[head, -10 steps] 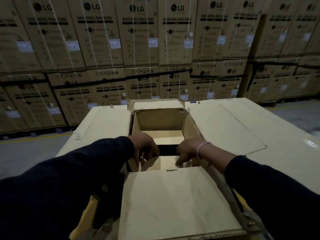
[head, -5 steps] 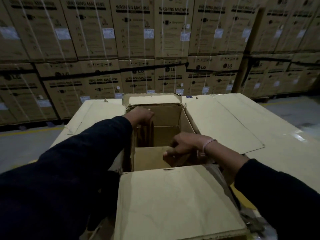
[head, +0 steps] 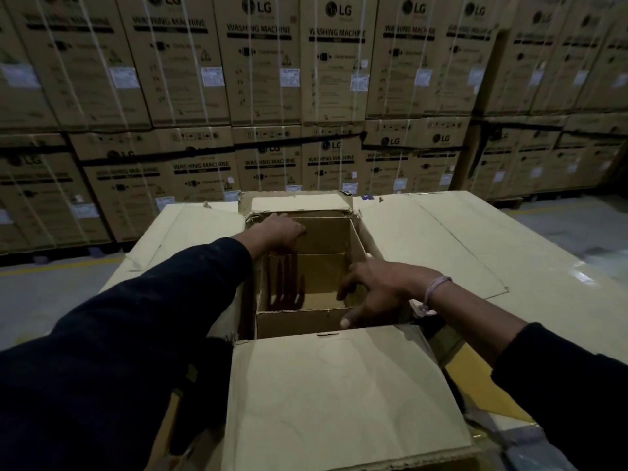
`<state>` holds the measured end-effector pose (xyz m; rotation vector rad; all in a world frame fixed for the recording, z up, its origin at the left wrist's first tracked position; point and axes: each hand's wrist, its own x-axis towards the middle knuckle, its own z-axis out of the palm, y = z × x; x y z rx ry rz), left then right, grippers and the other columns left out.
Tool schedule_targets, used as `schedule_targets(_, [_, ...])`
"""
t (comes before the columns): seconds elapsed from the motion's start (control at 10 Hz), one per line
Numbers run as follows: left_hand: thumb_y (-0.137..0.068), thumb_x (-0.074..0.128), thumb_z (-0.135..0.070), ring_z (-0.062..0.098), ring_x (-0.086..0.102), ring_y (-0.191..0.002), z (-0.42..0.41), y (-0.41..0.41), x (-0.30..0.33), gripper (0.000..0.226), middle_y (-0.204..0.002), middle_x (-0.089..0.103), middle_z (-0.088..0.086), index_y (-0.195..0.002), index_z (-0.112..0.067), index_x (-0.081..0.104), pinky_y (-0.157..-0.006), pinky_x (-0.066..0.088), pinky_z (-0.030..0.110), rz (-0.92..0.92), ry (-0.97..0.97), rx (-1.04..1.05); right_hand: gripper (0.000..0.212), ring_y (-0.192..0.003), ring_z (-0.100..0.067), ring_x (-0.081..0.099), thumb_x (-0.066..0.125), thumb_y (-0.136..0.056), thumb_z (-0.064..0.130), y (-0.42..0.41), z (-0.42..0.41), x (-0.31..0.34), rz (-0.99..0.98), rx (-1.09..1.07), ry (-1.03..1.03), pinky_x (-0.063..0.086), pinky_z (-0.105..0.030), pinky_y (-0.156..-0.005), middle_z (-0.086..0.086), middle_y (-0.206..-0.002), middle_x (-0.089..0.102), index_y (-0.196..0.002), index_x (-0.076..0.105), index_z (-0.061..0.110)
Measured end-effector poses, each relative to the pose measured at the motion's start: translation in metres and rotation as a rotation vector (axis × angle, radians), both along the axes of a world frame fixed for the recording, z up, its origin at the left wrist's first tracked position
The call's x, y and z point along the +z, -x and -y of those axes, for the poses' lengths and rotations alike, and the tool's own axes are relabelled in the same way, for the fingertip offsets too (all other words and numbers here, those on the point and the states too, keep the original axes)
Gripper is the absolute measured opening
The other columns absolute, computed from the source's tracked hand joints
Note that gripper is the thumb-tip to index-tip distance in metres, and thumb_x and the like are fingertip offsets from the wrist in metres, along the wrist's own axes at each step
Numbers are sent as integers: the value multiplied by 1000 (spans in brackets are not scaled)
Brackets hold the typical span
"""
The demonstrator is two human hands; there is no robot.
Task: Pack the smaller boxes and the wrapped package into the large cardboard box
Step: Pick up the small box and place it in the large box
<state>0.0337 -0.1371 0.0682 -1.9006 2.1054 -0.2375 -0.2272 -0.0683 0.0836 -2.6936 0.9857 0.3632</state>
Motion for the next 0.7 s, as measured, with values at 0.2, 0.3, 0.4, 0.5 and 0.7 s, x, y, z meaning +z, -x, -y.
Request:
schedule_targets(0.2, [-102, 57, -34, 24, 54, -127, -8, 2, 2, 50, -140, 60, 3, -150, -22, 47, -102, 44, 40, -35, 23, -17, 86, -140, -27, 41, 69, -77, 79, -3, 4, 10, 31, -38, 16, 44, -45, -108, 1, -153, 41, -149, 51, 36])
schedule_targets(0.3, [-101, 58, -37, 25, 54, -129, -18, 3, 5, 54, -141, 59, 4, -152, -21, 44, -105, 45, 41, -41, 48, -8, 94, -143, -28, 39, 60, -80, 84, -5, 12, 10, 101, -76, -11, 43, -48, -113, 1, -158, 35, -156, 41, 33])
schedule_targets(0.4, [-102, 56, -38, 28, 48, -135, -27, 1, 6, 57, -146, 55, 7, -154, -20, 41, -108, 43, 42, -61, 76, 3, 96, -145, -28, 38, 56, -82, 84, -9, 26, 5, 220, -135, -26, 41, -48, -116, 0, -161, 32, -159, 36, 31])
schedule_targets(0.5, [-101, 57, -41, 31, 40, -142, -38, -4, 3, 61, -156, 45, 8, -156, -22, 38, -114, 37, 45, -114, 94, 35, 95, -153, -34, 27, 55, -86, 80, -14, 38, 0, 280, -203, -32, 33, -53, -121, -4, -170, 19, -163, 28, 31])
schedule_targets(0.7, [-101, 53, -49, 35, 15, -155, -66, -17, 6, 72, -169, 18, 11, -162, -26, 23, -124, 20, 50, -265, 220, 93, 96, -160, -35, 8, 45, -91, 81, -16, 65, -8, 321, -340, 68, 16, -58, -127, -8, -174, 6, -166, 18, 27])
